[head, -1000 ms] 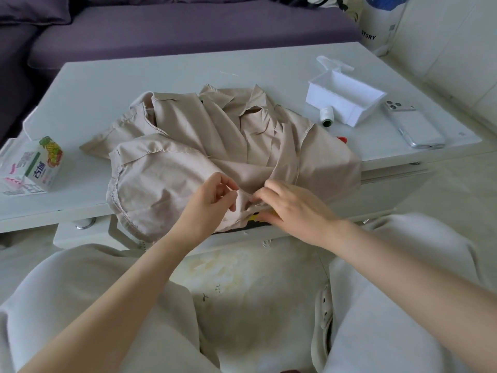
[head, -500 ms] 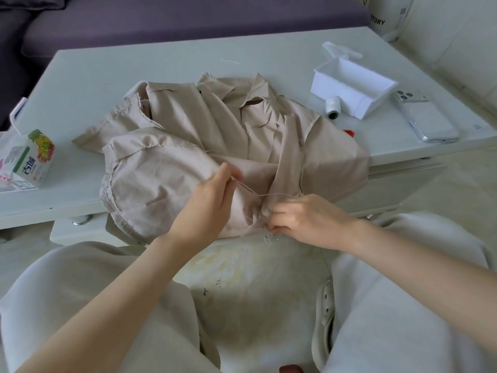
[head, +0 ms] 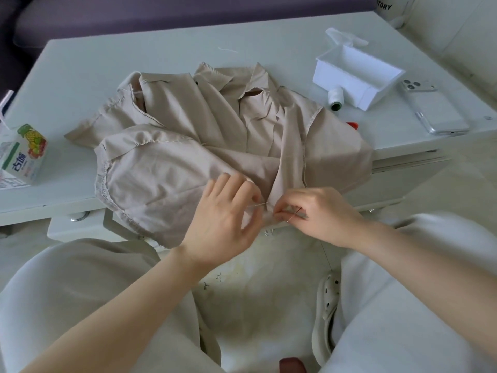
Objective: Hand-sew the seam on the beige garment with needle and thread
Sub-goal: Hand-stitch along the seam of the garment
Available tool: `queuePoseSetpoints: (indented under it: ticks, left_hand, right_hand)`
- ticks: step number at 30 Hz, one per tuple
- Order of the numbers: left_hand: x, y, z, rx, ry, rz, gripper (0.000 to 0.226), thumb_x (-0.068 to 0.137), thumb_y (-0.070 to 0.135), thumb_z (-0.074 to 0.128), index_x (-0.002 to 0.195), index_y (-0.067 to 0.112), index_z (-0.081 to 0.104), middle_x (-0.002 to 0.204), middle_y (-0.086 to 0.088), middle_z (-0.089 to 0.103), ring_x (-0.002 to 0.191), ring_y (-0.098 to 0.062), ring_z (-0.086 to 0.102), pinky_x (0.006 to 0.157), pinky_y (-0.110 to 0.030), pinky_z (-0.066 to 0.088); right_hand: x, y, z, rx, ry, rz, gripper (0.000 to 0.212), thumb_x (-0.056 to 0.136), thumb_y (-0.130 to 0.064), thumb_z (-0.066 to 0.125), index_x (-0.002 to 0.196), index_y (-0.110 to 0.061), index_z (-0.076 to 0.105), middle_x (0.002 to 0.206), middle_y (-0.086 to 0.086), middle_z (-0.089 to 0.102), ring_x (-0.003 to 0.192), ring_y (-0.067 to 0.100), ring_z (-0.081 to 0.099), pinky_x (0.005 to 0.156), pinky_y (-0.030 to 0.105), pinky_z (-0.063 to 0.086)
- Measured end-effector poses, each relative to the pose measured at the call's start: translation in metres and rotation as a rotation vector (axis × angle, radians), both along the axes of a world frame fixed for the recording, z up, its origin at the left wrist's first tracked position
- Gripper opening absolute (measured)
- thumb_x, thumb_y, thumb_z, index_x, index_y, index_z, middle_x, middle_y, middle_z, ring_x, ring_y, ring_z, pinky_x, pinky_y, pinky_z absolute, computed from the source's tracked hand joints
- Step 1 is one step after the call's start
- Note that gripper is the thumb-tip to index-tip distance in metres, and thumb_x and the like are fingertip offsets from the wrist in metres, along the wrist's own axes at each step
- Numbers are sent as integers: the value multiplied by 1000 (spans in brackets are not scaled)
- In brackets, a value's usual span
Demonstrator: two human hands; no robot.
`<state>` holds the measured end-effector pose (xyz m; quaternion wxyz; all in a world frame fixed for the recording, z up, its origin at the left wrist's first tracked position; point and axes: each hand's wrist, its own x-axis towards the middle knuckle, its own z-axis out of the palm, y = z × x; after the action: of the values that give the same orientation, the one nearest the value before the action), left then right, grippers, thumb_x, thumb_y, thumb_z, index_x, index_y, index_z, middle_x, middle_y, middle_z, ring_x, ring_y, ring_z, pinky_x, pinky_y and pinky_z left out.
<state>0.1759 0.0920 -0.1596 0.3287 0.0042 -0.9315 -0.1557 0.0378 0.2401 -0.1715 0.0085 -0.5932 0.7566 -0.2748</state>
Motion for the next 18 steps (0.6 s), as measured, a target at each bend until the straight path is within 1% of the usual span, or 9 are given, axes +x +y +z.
queuePoseSetpoints:
  ticks: [2,4,6,9,10,12,15,16,18]
  left_hand:
    - [3,5,-10,11,-56,-49,18,80,19,61,84,12,44,78,-3,47,72,-19,38,65,-28,33]
    - [2,7,-20,12,-148,-27,29,77,30,62,87,15,40,81,-3,47,74,-18,38,66,-27,35]
    - [2,6,-28,-2,-240,38,40,72,37,66,90,17,36,84,-4,47,77,-17,35,70,-28,34]
    - [5,3,-38,-3,-327,106,54,60,24,81,93,16,39,86,-5,49,79,-18,35,73,-30,32]
    - [6,2,-40,-3,-329,119,52,61,17,80,93,15,39,86,-5,49,79,-19,36,73,-30,32]
    - [7,1,-41,18,-297,127,44,63,2,66,94,17,38,84,-4,50,76,-20,41,70,-30,33]
    - [9,-1,-41,59,-226,117,39,64,-6,55,93,16,41,77,-2,51,71,-15,38,68,-27,31]
    - [10,-2,-40,68,-212,112,36,66,-7,55,93,14,43,76,-2,51,70,-14,37,68,-26,31]
    - [12,-4,-40,71,-201,101,28,68,-6,57,90,9,51,75,-1,52,70,-13,37,68,-25,32]
  right_hand:
    - [-1,1,2,-34,-42,-66,2,79,-26,68,79,-25,66,55,-23,39,55,-7,44,53,13,34]
    - [0,3,5,-50,-63,-102,5,82,-29,64,79,-24,63,52,-17,27,51,-4,38,50,15,29]
    - [0,4,7,-61,-79,-105,12,85,-32,59,80,-22,61,54,-12,24,50,4,35,49,18,30]
    - [0,5,7,-84,-145,-117,18,87,-35,55,82,-19,60,55,-11,25,49,5,33,50,16,30]
    - [-1,5,7,-84,-164,-124,18,87,-35,55,82,-19,60,54,-11,25,49,4,33,50,15,29]
    - [-2,6,5,-47,-163,-127,14,86,-33,59,81,-20,61,53,-10,26,49,4,34,50,14,28]
    - [-1,9,0,76,-116,-74,7,83,-27,67,80,-24,61,55,-12,38,53,-3,42,50,11,29]
    - [0,9,-1,114,-102,-45,7,81,-27,69,80,-25,62,63,-21,45,57,-9,44,50,9,28]
    - [2,10,-2,159,-84,21,9,80,-28,70,83,-24,62,76,-40,46,67,-22,43,54,6,32]
